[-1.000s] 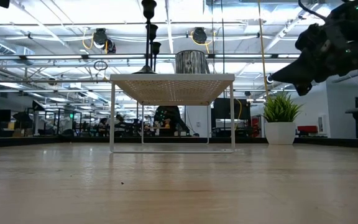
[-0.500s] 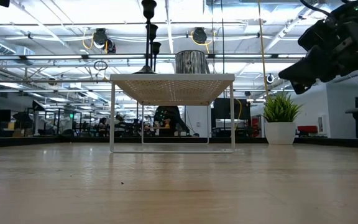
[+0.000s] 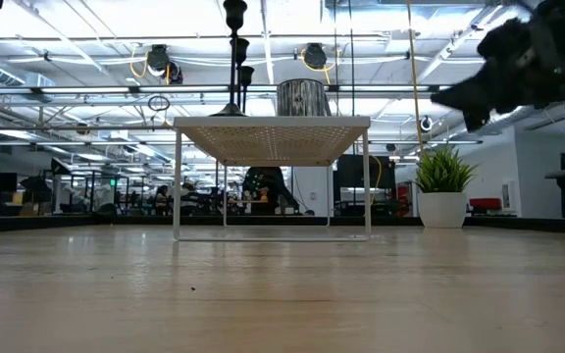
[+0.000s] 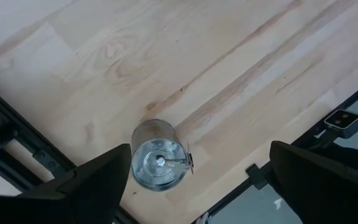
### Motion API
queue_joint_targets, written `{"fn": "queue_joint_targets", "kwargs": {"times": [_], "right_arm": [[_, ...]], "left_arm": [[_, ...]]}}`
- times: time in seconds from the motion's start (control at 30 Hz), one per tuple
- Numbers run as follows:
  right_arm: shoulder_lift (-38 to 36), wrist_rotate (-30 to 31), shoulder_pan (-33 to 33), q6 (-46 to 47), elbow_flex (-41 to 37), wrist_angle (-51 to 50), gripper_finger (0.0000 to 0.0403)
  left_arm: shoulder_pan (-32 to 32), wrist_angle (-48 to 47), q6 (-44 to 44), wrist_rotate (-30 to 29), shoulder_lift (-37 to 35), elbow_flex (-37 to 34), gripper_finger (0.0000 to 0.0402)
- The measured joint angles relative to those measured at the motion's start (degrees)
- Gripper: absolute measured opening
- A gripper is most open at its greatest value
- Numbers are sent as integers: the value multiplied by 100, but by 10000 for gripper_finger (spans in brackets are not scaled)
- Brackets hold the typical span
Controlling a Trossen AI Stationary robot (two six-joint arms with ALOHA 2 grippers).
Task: Pick & Place candle stick holders
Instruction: Put the silver scented candles on the shelf aligned with the other silver scented candles
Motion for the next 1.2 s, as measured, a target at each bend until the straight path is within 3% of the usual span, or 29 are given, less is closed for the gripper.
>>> {"fn": "queue_joint_targets", "kwargs": {"times": [0.3, 0.47, 0.93, 1.2], "right_arm": [[-924, 11, 2, 63, 2, -397, 0], [-1069, 12, 2, 96, 2, -500, 0], [-1070, 11, 2, 107, 2, -499, 0], [-1070, 12, 2, 230, 2, -499, 0]], "left_arm": [[1, -92, -153, 18, 137, 0, 390], [-13, -607, -146, 585, 631, -20, 390], [-707, -392, -569, 1881, 1475, -656, 391], [-904, 415, -852, 2264, 1491, -1154, 391]]}}
